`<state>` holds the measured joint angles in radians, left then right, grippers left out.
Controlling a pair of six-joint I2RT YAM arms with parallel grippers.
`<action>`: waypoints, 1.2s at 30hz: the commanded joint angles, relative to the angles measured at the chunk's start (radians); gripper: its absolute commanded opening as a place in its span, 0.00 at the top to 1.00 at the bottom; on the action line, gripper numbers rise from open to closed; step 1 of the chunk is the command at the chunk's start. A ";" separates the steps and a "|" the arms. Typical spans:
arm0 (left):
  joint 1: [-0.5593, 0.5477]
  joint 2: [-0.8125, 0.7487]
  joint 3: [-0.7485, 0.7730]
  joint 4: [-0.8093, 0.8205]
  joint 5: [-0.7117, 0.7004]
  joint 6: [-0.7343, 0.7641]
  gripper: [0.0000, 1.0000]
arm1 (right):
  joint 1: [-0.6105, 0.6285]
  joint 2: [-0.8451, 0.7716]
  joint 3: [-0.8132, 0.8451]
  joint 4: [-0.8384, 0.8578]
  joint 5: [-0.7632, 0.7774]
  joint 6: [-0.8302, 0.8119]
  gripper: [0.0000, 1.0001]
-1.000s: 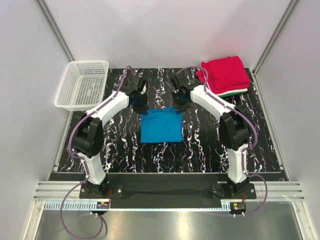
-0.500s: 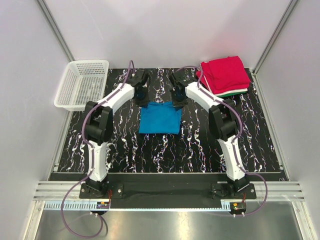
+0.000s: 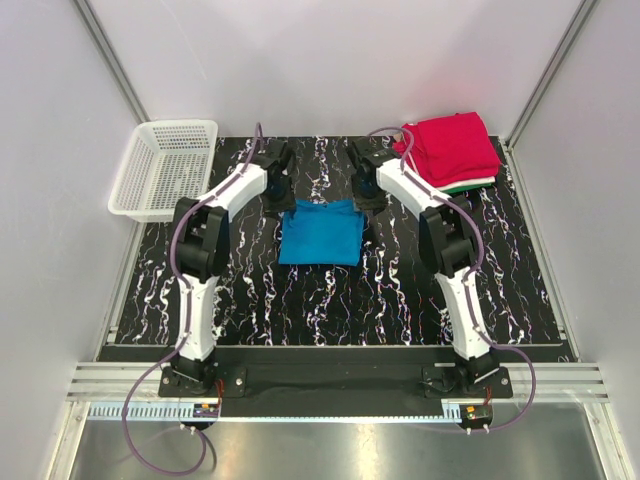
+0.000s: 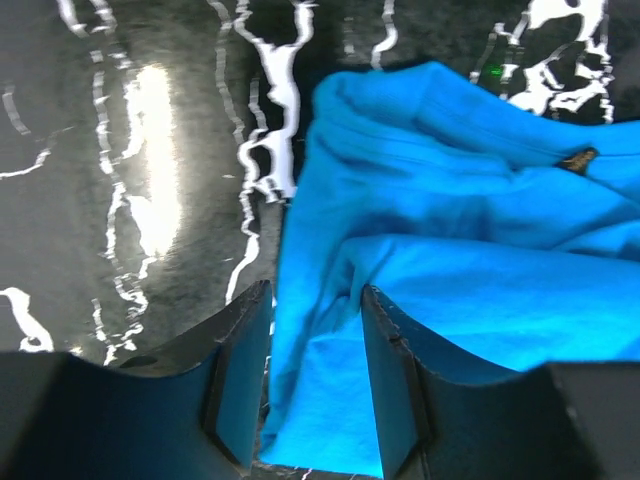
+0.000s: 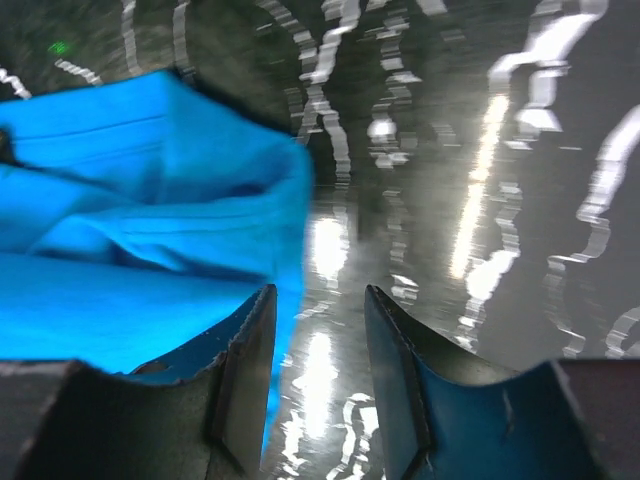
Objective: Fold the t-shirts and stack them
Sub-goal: Fold the tshirt
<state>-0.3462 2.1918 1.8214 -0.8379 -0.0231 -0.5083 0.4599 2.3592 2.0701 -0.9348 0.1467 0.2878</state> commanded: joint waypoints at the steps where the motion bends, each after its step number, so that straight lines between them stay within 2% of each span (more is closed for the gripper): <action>1: 0.027 -0.128 -0.017 -0.010 -0.046 0.007 0.56 | -0.047 -0.162 0.036 -0.013 0.044 -0.024 0.53; 7: 0.030 -0.216 -0.022 -0.009 0.015 0.004 0.58 | -0.050 -0.287 0.090 -0.022 -0.077 -0.009 0.58; 16: 0.021 -0.222 -0.013 0.019 0.181 -0.012 0.66 | -0.046 -0.241 0.173 -0.073 -0.249 0.086 0.67; 20: 0.003 -0.190 -0.028 0.037 0.213 0.004 0.71 | -0.026 -0.197 0.160 -0.070 -0.259 0.100 0.67; 29: -0.027 -0.106 -0.050 0.066 0.236 0.025 0.72 | 0.006 -0.129 0.022 0.016 -0.335 0.149 0.68; 36: -0.031 -0.092 -0.125 0.094 0.209 0.040 0.74 | 0.039 -0.141 -0.155 0.111 -0.360 0.197 0.69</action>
<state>-0.3786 2.1109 1.7336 -0.7910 0.1871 -0.4931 0.4717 2.2383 1.9751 -0.9066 -0.1791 0.4446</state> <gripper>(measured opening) 0.268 0.313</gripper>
